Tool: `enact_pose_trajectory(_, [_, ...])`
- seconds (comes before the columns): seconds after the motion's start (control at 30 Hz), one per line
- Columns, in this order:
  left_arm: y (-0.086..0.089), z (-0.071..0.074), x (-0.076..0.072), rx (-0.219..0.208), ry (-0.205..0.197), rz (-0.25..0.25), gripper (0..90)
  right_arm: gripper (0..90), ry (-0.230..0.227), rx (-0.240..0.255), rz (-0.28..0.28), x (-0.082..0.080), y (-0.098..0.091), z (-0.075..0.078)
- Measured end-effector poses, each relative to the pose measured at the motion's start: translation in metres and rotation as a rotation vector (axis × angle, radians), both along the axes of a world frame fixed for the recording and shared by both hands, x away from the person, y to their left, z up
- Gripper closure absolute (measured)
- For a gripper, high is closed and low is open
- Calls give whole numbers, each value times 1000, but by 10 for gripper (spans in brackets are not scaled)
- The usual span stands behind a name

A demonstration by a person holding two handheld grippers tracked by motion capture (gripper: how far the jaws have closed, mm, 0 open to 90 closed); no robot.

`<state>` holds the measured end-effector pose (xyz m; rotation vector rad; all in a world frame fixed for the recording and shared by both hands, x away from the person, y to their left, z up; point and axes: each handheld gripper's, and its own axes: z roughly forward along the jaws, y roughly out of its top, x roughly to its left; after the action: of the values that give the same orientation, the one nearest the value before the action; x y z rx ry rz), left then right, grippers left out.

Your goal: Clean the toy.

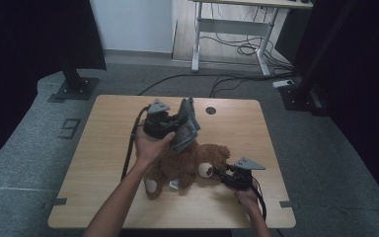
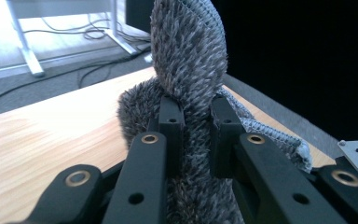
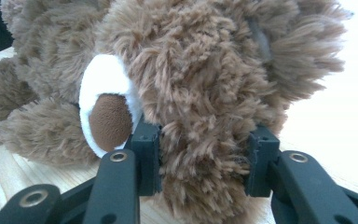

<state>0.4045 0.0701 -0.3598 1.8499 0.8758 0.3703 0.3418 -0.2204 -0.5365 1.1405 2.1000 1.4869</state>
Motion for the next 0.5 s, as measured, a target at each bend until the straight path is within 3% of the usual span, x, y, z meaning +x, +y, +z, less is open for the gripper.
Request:
enact_pose_trajectory(0.2, [-47,-34,4,97,90,-79,778,576,-4,3,0,0,0,0])
enact_pose_trajectory(0.23, [-47,-34,4,97,90,-79,778,576,-4,3,0,0,0,0])
enact_pose_trajectory(0.33, [-66,-56,3,102,138,-116,778,576,-3,0,-1,0,0,0])
enact_pose_trajectory(0.5, [-83,-61,0,87,147,-155,779,576,-3,6,-3,1,0,-1])
